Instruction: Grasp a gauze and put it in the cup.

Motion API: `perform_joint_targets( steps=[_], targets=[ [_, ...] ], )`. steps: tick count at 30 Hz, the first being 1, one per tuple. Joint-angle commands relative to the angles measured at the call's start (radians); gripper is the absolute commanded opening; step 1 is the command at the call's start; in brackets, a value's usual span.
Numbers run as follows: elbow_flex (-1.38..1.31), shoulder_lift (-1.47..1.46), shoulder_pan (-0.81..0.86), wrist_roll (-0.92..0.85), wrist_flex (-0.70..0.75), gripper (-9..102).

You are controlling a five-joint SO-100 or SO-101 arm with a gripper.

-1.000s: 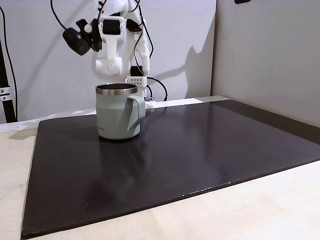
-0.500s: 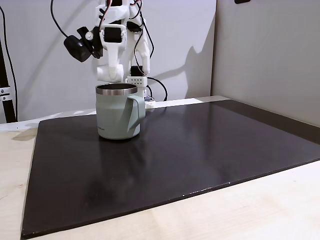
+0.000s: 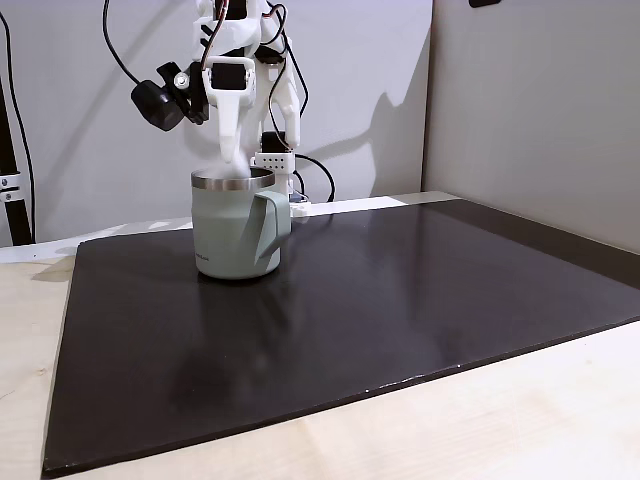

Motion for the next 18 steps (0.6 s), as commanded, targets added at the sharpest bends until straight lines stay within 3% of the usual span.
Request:
perform_joint_targets(
  steps=[1,18],
  targets=[
    [-0.005,0.063,0.005,0.003,-0.014,30],
    [-0.005,0.083,-0.025,0.006,-0.005,30]
  ],
)
